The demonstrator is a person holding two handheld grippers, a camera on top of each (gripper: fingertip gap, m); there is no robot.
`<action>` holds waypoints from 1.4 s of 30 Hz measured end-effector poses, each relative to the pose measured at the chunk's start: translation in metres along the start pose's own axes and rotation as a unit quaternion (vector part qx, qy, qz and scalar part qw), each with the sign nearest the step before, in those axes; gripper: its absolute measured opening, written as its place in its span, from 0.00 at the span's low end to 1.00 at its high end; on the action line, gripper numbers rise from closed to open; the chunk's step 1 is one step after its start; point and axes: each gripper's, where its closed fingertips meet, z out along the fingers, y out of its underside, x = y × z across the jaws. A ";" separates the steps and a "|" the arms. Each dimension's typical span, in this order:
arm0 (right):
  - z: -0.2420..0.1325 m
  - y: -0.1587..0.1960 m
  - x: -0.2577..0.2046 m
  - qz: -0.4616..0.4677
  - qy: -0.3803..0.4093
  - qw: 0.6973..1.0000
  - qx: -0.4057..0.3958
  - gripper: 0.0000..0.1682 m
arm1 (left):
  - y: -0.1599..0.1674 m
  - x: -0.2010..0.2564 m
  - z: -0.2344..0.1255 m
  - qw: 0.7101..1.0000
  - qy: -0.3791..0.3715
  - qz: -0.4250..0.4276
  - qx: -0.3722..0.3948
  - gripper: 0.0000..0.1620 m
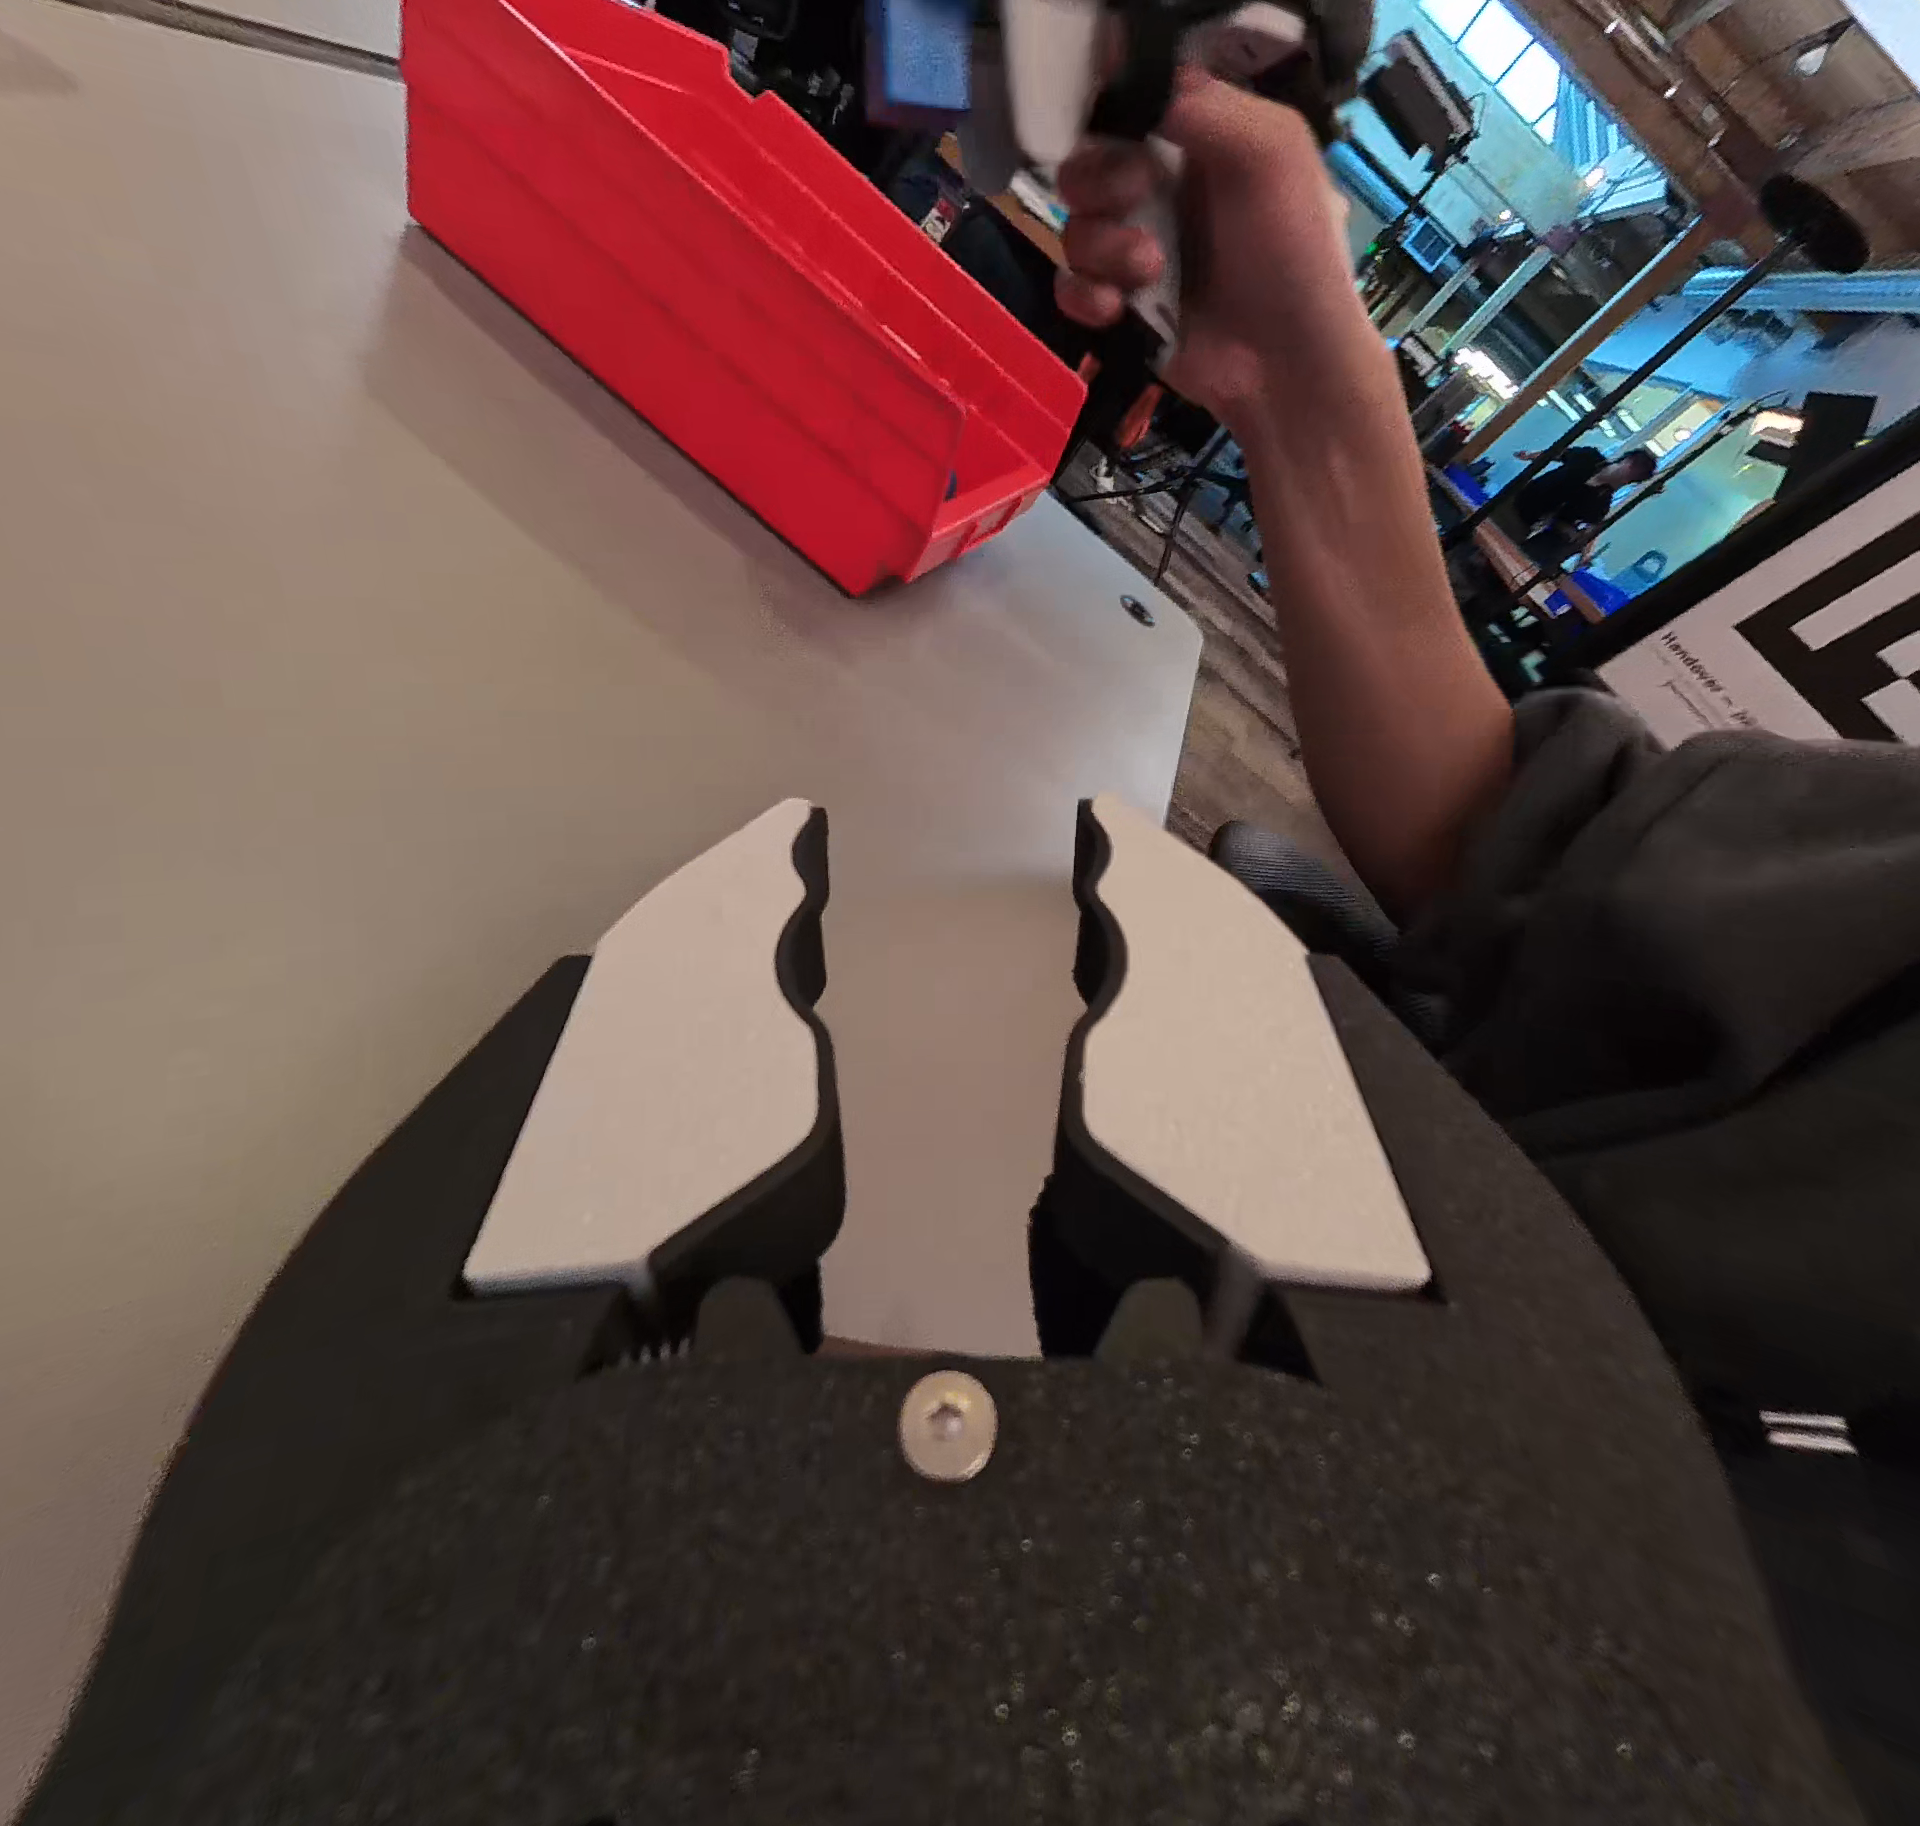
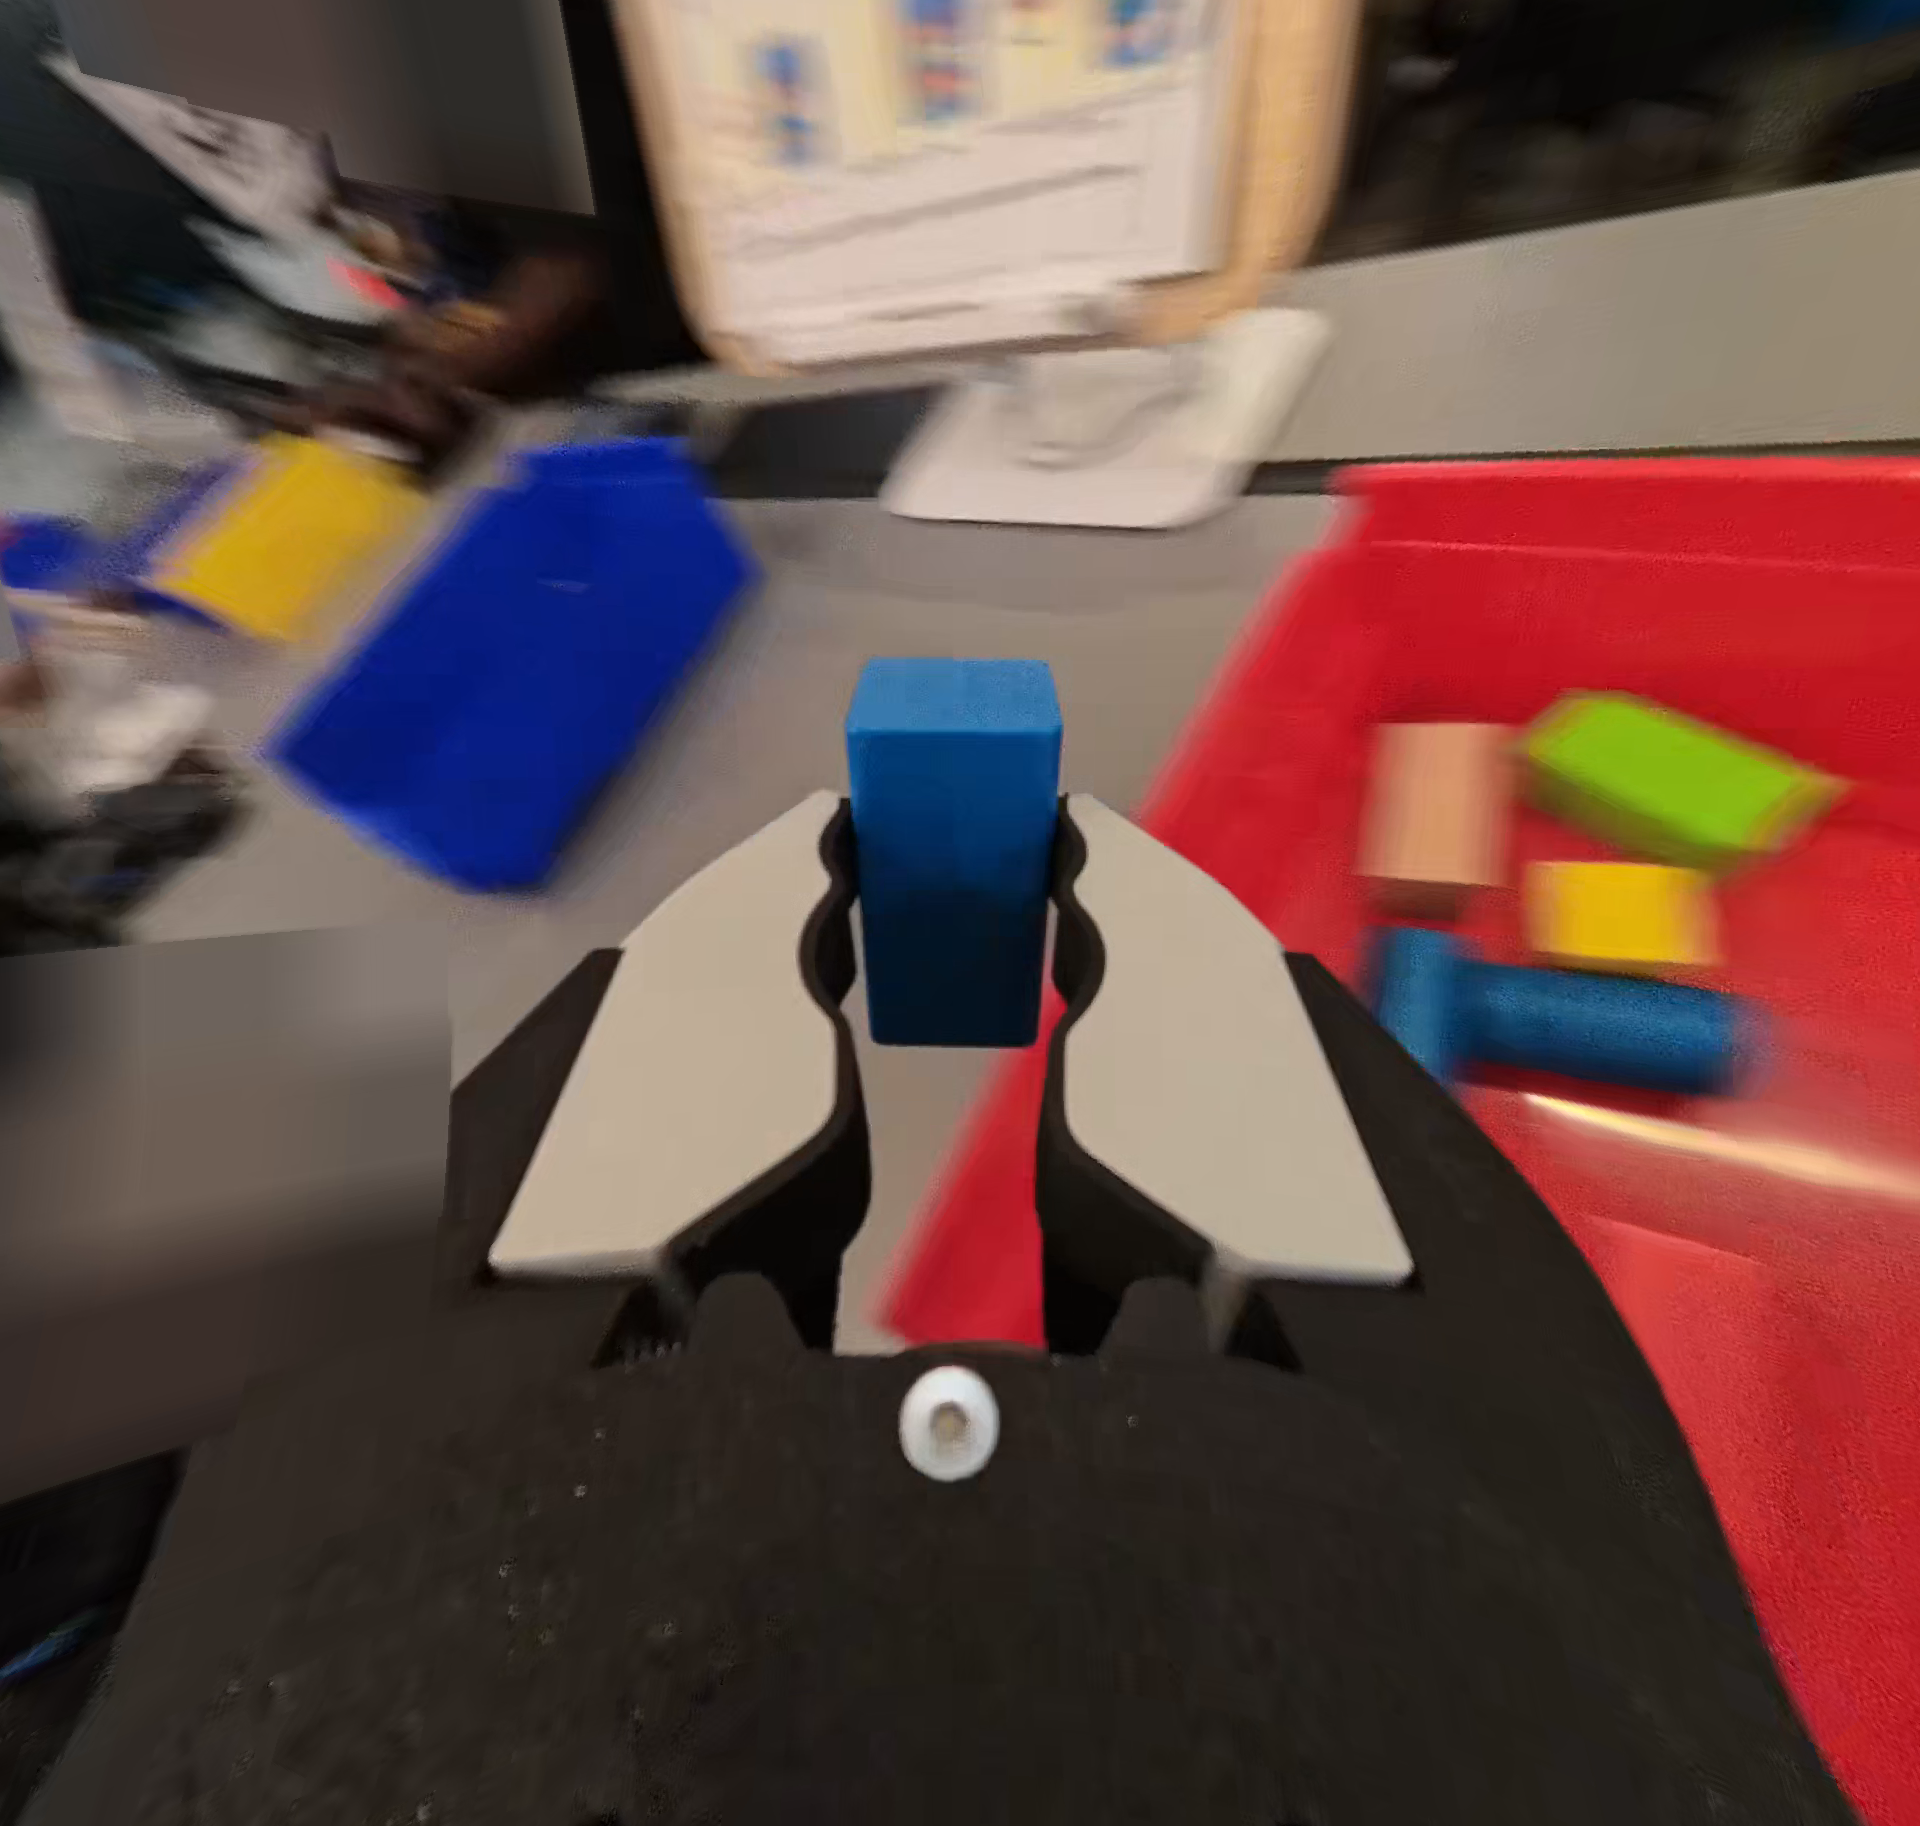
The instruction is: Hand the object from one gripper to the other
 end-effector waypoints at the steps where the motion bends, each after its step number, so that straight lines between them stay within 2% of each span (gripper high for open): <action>1: -0.001 -0.003 0.040 -0.005 0.067 0.997 -0.028 0.21 | 0.001 0.001 0.001 1.000 0.008 -0.006 -0.003 0.28; 2: -0.001 0.000 0.081 0.003 0.133 0.989 -0.071 0.21 | 0.003 0.002 0.002 1.000 0.012 -0.011 -0.005 0.27; 4: 0.004 0.015 0.141 0.027 0.204 0.965 -0.162 0.21 | 0.006 0.002 0.003 1.000 0.013 -0.016 -0.012 0.27; 8: 0.017 0.032 0.203 0.022 0.294 0.915 -0.276 0.21 | 0.006 0.003 0.004 1.000 0.009 -0.001 -0.019 0.27; 12: 0.038 0.040 0.225 0.026 0.323 0.885 -0.334 0.21 | 0.008 0.002 0.002 0.999 -0.008 0.026 -0.025 0.27; 14: 0.041 0.043 0.236 0.027 0.356 0.865 -0.352 0.21 | 0.007 0.004 0.002 0.999 -0.007 0.028 -0.026 0.27; 18: 0.048 0.060 0.247 0.063 0.372 0.841 -0.388 0.21 | 0.010 0.005 0.002 0.999 -0.006 0.033 -0.032 0.27; 24: 0.054 0.066 0.255 0.065 0.367 0.851 -0.370 0.21 | 0.011 0.006 0.001 0.999 -0.002 0.040 -0.037 0.28; 26: 0.050 0.061 0.255 0.041 0.380 0.848 -0.368 0.26 | 0.011 0.004 0.001 0.998 -0.007 0.045 -0.037 0.28; 28: 0.040 0.043 0.246 0.006 0.398 0.851 -0.342 0.34 | 0.010 0.003 -0.001 0.998 -0.013 0.050 -0.035 0.28; 31: 0.014 0.002 0.204 -0.053 0.398 0.883 -0.244 0.35 | 0.012 -0.005 -0.003 0.996 -0.038 0.067 -0.042 0.28; 32: 0.007 -0.007 0.181 -0.074 0.376 0.902 -0.197 0.36 | 0.014 -0.009 -0.004 0.995 -0.051 0.074 -0.050 0.28; 34: 0.005 -0.012 0.123 -0.127 0.273 0.950 -0.083 0.32 | 0.016 -0.020 -0.005 0.991 -0.084 0.084 -0.063 0.28; 35: 0.002 -0.004 0.097 -0.142 0.218 0.965 -0.028 0.32 | 0.016 -0.024 -0.006 0.989 -0.094 0.091 -0.062 0.28; 37: -0.013 0.027 0.061 -0.141 0.164 0.975 0.043 0.30 | 0.013 -0.033 -0.010 0.985 -0.125 0.102 -0.055 0.28; 39: -0.032 0.061 0.039 -0.143 0.156 0.973 0.089 0.32 | 0.007 -0.040 -0.017 0.983 -0.149 0.100 -0.042 0.28; 42: -0.056 0.117 0.023 -0.111 0.170 0.973 0.110 0.37 | -0.007 -0.050 -0.033 0.980 -0.175 0.090 -0.028 0.31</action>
